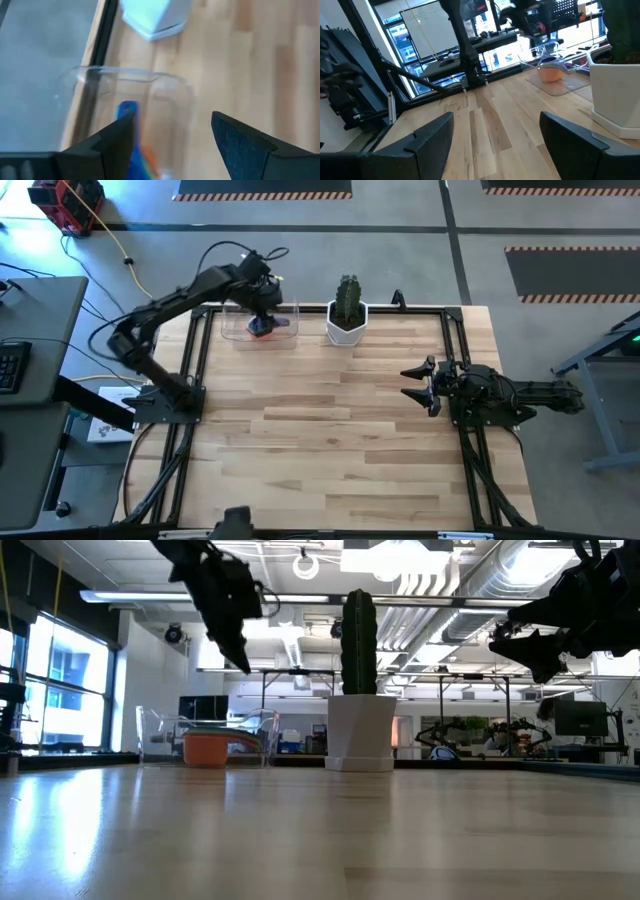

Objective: Nest measuring cups in basket
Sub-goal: Return to Home Position

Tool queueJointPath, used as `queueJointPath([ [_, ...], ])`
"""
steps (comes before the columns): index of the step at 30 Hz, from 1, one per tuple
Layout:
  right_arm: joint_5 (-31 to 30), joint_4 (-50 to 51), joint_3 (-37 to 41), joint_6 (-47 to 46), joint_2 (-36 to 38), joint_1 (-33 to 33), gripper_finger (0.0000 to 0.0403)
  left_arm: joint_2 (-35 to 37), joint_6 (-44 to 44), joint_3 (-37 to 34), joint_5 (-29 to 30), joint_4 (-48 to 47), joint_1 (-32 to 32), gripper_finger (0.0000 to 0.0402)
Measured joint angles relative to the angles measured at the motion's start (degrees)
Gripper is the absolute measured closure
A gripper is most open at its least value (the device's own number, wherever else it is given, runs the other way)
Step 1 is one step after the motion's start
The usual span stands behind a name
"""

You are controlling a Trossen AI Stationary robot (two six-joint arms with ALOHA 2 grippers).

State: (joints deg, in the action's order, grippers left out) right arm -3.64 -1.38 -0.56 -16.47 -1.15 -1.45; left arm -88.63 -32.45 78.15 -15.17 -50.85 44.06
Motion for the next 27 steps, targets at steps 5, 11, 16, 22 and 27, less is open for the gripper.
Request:
queueJointPath([
  [5, 0.0, 0.0, 0.0, 0.0, 0.0, 0.0, 0.0116, 10.0, 5.9, -8.7, -0.8, 6.7, -4.4, 0.0151],
  [11, 0.0, 0.0, 0.0, 0.0, 0.0, 0.0, 0.0116, 24.9, 13.2, -25.1, -0.2, 22.6, -11.7, 0.0151],
  [16, 0.0, 0.0, 0.0, 0.0, 0.0, 0.0, 0.0116, 38.0, 18.1, -39.0, 2.8, 34.8, -17.8, 0.0151],
  [22, 0.0, 0.0, 0.0, 0.0, 0.0, 0.0, 0.0116, 52.7, 19.8, -52.6, 7.4, 44.8, -24.1, 0.0151],
  [27, 0.0, 0.0, 0.0, 0.0, 0.0, 0.0, 0.0116, 63.3, 19.5, -59.0, 10.8, 45.0, -28.8, 0.0151],
])
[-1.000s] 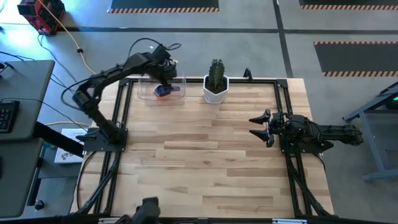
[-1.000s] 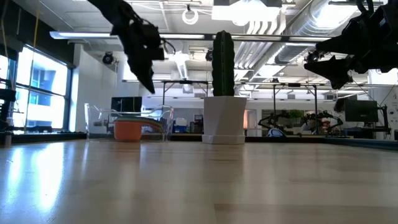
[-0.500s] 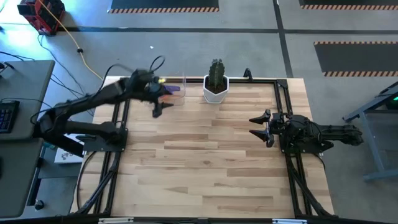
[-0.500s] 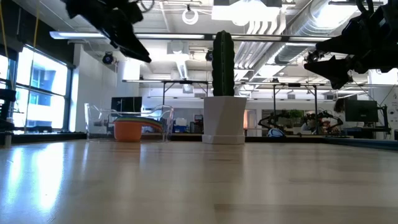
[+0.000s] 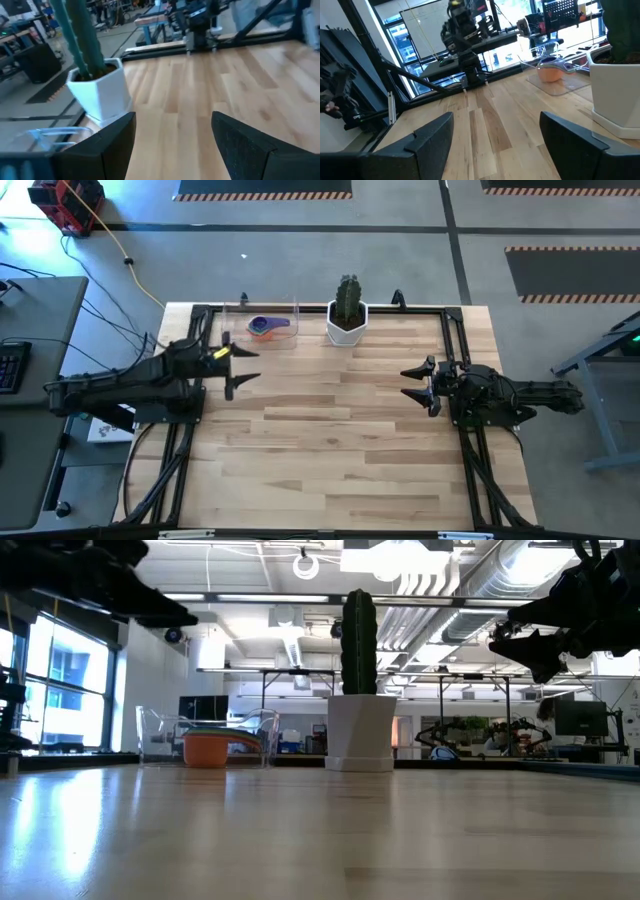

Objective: Nest measuring cups in basket
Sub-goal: Return to Home Position

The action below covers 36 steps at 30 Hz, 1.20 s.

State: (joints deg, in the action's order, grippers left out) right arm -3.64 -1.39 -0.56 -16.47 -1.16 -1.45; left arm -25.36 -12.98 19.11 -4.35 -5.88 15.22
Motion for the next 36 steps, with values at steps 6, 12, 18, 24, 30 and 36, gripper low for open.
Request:
queueJointPath([
  [6, 0.0, 0.0, 0.0, 0.0, 0.0, 0.0, 0.0116, 11.4, 4.8, -6.5, 2.0, -2.0, -4.4, 0.0151],
  [12, 0.0, 0.0, 0.0, 0.0, 0.0, 0.0, 0.0116, 18.4, 6.7, -11.3, 3.8, -1.4, -7.4, 0.0151],
  [18, 0.0, 0.0, 0.0, 0.0, 0.0, 0.0, 0.0116, 22.5, 8.4, -16.2, 3.9, 0.5, -8.5, 0.0151],
  [24, 0.0, 0.0, 0.0, 0.0, 0.0, 0.0, 0.0116, 22.5, 4.3, -18.3, 5.0, 6.0, -8.9, 0.0151],
  [30, -0.1, 0.0, 0.0, 0.0, 0.0, 0.0, 0.0116, 21.8, 5.4, -18.4, 4.7, 7.5, -8.9, 0.0151],
  [36, -0.1, 0.0, 0.0, 0.0, 0.0, 0.0, 0.0116, 21.8, 11.0, -18.4, 4.9, 6.4, -8.9, 0.0151],
])
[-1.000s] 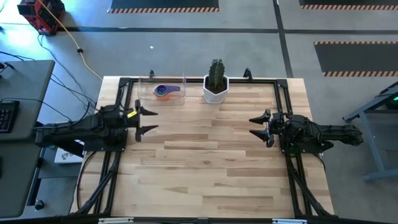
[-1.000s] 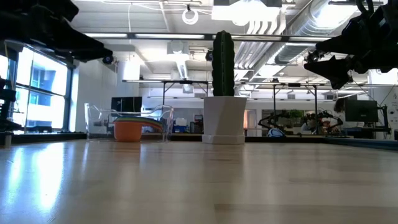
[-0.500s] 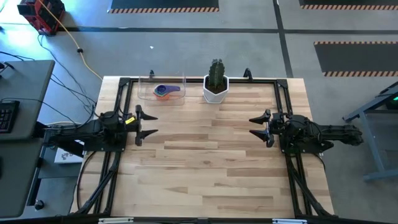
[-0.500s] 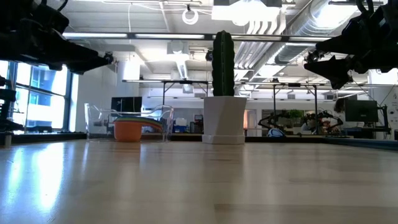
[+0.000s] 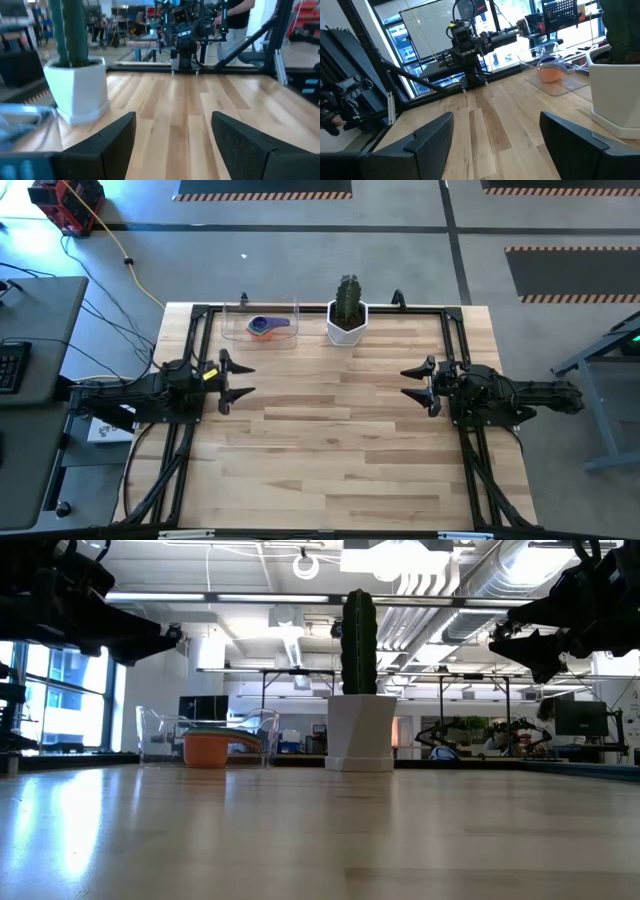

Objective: Nest measuring cups in basket
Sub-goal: Return to Home Position

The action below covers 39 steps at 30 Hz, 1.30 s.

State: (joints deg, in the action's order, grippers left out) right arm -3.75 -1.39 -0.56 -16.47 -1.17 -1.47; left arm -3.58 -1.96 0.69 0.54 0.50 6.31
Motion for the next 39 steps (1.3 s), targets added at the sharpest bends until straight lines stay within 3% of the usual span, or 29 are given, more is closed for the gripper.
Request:
queueJointPath([
  [4, 0.0, 0.0, 0.0, 0.0, 0.0, 0.0, 0.0116, 0.0, 4.3, 0.0, 0.1, 0.0, 0.0, 0.0151],
  [39, 0.2, 0.0, 0.0, 0.0, 0.0, 0.0, 0.0116, 0.0, 1.8, 0.0, 0.2, 0.0, 0.0, 0.0151],
])
